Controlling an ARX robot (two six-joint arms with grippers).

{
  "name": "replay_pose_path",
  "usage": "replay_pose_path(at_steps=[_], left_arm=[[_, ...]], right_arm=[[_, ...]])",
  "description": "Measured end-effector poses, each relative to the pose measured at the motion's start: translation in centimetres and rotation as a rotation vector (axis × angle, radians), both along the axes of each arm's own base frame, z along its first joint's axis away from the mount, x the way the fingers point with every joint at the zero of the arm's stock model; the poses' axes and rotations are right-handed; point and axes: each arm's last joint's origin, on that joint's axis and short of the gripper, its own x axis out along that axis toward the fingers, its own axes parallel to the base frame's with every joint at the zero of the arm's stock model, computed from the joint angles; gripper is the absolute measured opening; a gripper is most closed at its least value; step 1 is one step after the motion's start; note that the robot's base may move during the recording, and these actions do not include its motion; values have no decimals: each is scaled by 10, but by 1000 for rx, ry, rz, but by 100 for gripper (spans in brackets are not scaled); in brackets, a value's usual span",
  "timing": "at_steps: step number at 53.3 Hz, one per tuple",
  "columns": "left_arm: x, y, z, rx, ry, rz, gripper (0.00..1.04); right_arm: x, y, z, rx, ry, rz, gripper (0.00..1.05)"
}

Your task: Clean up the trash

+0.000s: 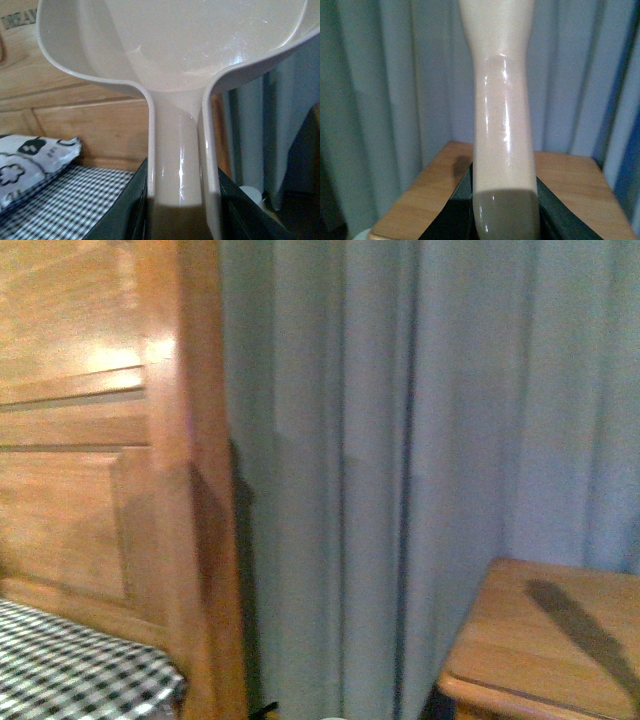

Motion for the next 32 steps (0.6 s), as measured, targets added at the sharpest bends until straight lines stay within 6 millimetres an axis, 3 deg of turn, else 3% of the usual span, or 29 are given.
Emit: replay_pose_path(at_steps=[32], left_arm=[[1,0,-1,-1,4,5,28]], right_arm=[[0,0,0,0,-1,2,19]])
